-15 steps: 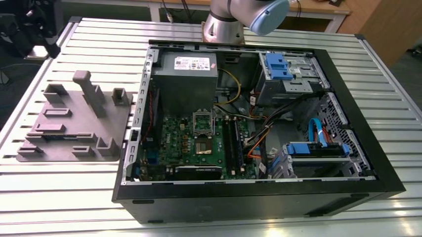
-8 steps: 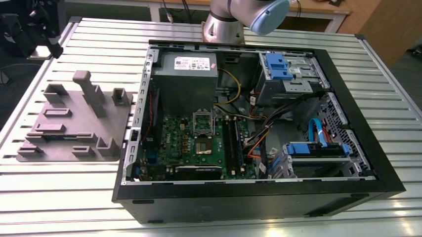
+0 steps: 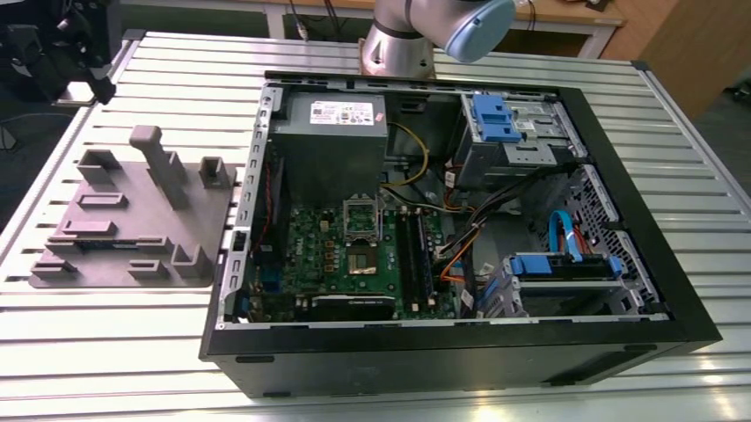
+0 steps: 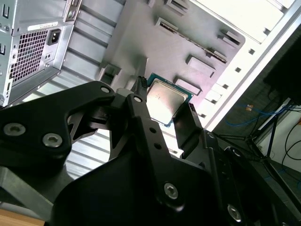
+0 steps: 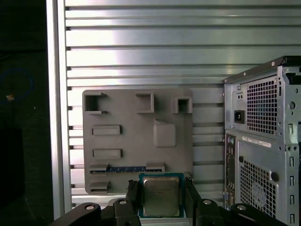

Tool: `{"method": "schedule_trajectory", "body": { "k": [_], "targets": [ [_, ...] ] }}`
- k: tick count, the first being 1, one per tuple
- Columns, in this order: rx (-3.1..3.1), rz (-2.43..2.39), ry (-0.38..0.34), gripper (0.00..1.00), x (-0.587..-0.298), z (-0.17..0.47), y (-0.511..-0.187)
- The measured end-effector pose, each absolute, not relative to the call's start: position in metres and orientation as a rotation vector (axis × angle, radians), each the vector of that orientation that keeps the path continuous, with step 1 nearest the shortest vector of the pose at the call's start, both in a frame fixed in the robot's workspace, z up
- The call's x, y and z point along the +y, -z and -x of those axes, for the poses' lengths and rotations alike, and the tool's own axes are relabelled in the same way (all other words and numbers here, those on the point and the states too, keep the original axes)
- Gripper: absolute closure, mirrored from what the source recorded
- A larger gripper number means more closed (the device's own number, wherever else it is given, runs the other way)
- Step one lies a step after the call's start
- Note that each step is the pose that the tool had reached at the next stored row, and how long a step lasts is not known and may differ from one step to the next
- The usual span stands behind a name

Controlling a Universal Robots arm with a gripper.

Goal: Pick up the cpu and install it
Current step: 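Pick up the cpu and move it towards the insertion slot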

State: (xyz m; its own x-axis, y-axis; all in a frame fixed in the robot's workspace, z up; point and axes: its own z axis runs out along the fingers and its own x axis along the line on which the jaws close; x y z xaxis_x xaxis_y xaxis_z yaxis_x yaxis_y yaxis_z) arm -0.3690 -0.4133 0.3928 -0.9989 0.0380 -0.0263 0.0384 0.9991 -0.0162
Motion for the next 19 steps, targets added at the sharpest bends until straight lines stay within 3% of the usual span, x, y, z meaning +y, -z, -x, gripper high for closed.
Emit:
{"method": "schedule_trajectory", "body": {
  "k": [19],
  "targets": [
    [3.115,-0.060,0.026,0.53,-0.4133,0.3631,-0.3927]
  ]
}}
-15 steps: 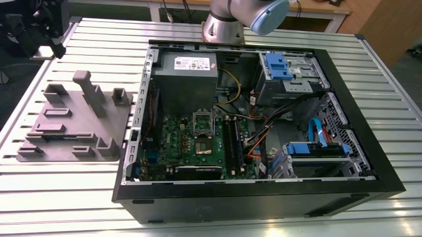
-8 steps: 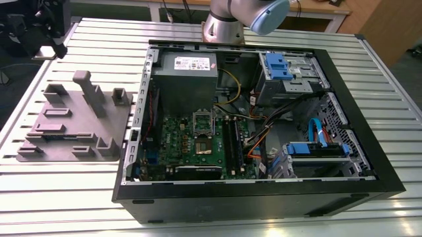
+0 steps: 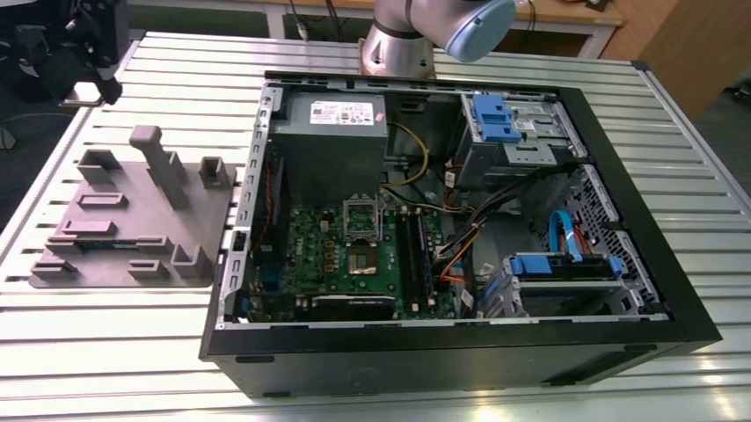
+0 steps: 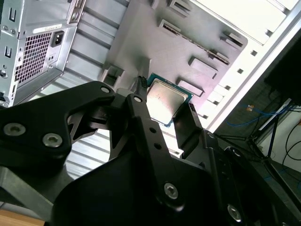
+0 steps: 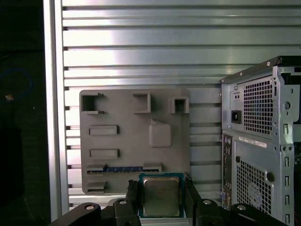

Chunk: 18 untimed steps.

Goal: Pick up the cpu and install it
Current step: 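Pick up the cpu and move it towards the insertion slot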

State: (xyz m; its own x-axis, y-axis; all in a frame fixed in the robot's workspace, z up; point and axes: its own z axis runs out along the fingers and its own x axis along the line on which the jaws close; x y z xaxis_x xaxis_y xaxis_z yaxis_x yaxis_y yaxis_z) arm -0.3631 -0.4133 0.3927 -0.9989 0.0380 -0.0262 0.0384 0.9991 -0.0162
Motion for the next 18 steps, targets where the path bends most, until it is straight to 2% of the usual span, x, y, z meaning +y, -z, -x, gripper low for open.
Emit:
{"method": "schedule_trajectory", "body": {
  "k": [18],
  "targets": [
    [3.115,-0.060,0.026,0.53,-0.4133,0.3590,-0.3927]
  ]
}}
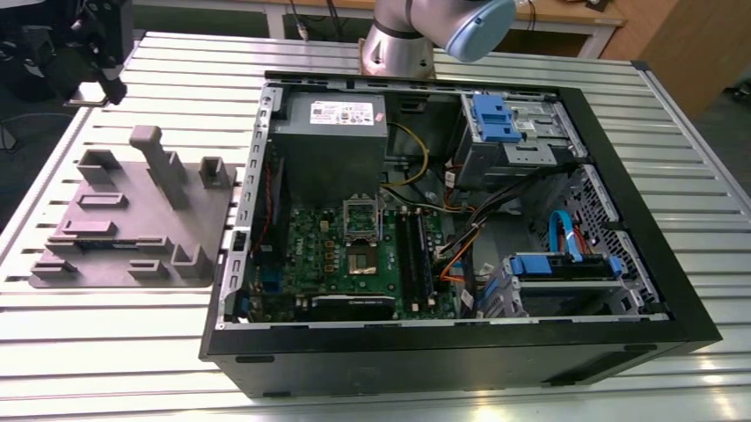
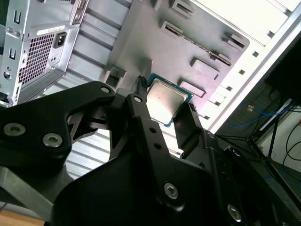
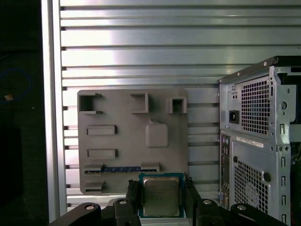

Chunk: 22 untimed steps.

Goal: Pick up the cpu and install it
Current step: 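Pick up the cpu and move it towards the insertion slot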

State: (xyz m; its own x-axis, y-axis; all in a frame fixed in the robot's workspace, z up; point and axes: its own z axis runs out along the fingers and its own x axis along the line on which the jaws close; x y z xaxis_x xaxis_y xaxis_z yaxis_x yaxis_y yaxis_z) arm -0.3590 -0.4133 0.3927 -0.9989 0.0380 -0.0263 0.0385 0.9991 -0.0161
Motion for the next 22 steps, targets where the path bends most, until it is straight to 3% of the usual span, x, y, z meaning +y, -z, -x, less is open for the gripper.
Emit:
{"method": "schedule_trajectory", "body": {
  "k": [22],
  "targets": [
    [3.115,-0.060,0.026,0.53,-0.413,0.332,-0.393]
  ]
}}
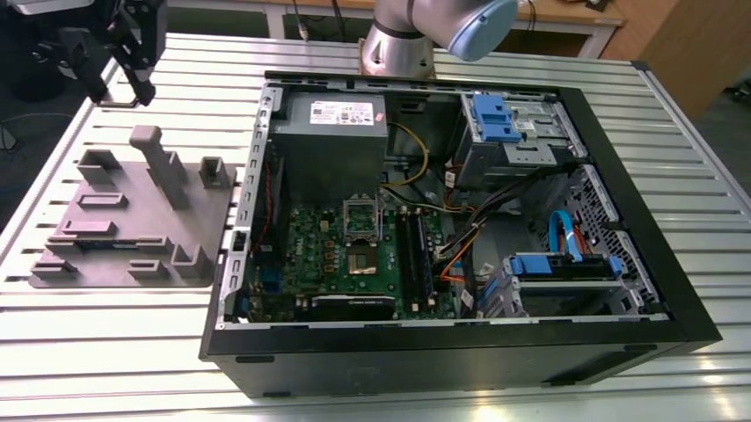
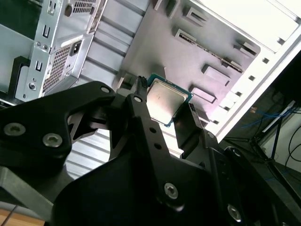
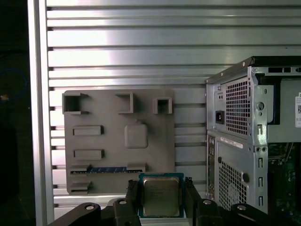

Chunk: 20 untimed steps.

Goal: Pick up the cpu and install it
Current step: 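Pick up the cpu and move it towards the insertion slot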

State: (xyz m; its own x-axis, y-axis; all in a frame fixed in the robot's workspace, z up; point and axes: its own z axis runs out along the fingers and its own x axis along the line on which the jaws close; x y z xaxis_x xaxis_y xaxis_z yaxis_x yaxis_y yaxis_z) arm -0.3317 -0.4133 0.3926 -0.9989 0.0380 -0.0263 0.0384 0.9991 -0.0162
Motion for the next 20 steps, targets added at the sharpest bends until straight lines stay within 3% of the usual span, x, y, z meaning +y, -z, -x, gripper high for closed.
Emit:
{"method": "schedule_trajectory", "body": {
  "k": [20],
  "targets": [
    [3.115,-0.059,0.026,0.53,-0.4172,0.3262,-0.3926]
  ]
}}
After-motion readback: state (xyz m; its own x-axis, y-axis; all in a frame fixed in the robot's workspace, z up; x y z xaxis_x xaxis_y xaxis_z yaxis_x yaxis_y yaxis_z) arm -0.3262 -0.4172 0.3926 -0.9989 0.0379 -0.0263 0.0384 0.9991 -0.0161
